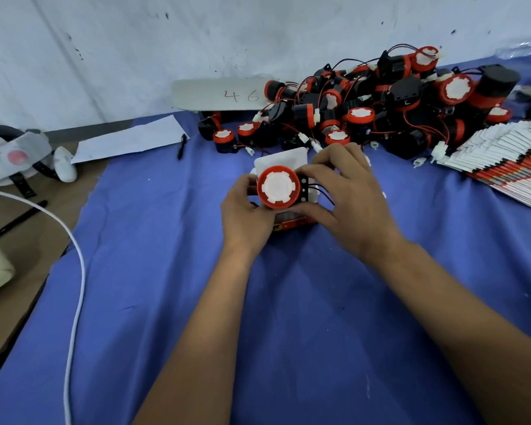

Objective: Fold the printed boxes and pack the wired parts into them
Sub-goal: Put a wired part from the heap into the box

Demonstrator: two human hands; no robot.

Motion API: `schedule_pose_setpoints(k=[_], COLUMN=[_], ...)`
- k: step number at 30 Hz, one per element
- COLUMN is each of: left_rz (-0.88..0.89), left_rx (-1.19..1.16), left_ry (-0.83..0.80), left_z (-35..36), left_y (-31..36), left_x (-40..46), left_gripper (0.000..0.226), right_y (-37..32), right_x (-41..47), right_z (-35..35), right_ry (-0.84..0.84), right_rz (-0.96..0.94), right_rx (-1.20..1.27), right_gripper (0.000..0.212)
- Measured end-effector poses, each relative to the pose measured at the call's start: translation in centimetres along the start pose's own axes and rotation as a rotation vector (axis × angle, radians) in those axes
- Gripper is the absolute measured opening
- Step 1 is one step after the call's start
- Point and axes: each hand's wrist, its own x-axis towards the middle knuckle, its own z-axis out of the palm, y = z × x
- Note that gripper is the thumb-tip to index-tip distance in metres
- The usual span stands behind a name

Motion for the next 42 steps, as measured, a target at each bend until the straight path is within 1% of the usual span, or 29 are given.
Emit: schedule_pose_setpoints(k=[2,6,8,13,16,19,22,25,29,32,35,38,40,42], left_rz=[-0.019,0.000,-0.030,-0.191,-0.196,-0.187,-0.173,-0.073,-0.079,-0.075,-0.054,-0.033,-0.033,-0.027], left_rx=[-0.017,-0.108,-0.188,-0.440,-0.429,-0.431,-0.420,-0.299,-0.287,-0.281,-0.301,-0.314,-0.314,-0.309], left_ry=[-0.084,-0.206,-0.250,-0.411,-0.449,-0.474,-0.401,-0.296,-0.272,-0.262,-0.244,-0.219,-0.213,-0.213], left_z=[-0.4,-1.6,-2.0,-2.7,-2.7,-2.6,-2.2,-1.7,-1.7,-1.5,-1.6,-1.7,-1.6,-1.5], left_y=[0.1,-0.1,0.1,0.4,0.5,0.8,1.2,0.9,0.3,0.1,0.2,0.2,0.2,0.3], left_x=[0.2,0.7,0.6,0.5,0.6,0.6,0.3,0.0,0.3,0.3,0.4,0.5,0.5,0.4], left_gripper=[0.025,0.019,0.025,0.044,0.048,0.044,0.041,0.036,0.035,0.035,0.028,0.029,0.028,0.025], right_y=[0.2,0.8,0.8,1.2,1.3,1.3,1.2,1.3,1.9,2.1,2.7,3.4,3.3,3.0], right_x=[0.0,-0.1,-0.1,-0.2,-0.2,-0.2,-0.3,-0.4,-0.3,-0.5,-0.6,-0.7,-0.7,-0.6], right_z=[-0.1,-0.4,-0.5,-0.5,-0.4,-0.2,-0.2,-0.4,-0.9,-1.2,-1.6,-2.1,-2.4,-2.5], right_ry=[-0.031,-0.101,-0.117,-0.162,-0.184,-0.193,-0.212,-0.226,-0.307,-0.328,-0.358,-0.391,-0.364,-0.289], right_rz=[0.005,0.043,0.071,0.131,0.109,0.086,0.117,0.170,0.261,0.273,0.343,0.410,0.413,0.381], right_rx=[-0.025,-0.092,-0.072,-0.022,-0.009,-0.004,0.000,0.023,0.060,0.141,0.201,0.304,0.362,0.313], right_gripper=[0.046,0.048,0.048,0.046,0.044,0.045,0.044,0.047,0.061,0.063,0.058,0.049,0.038,0.027])
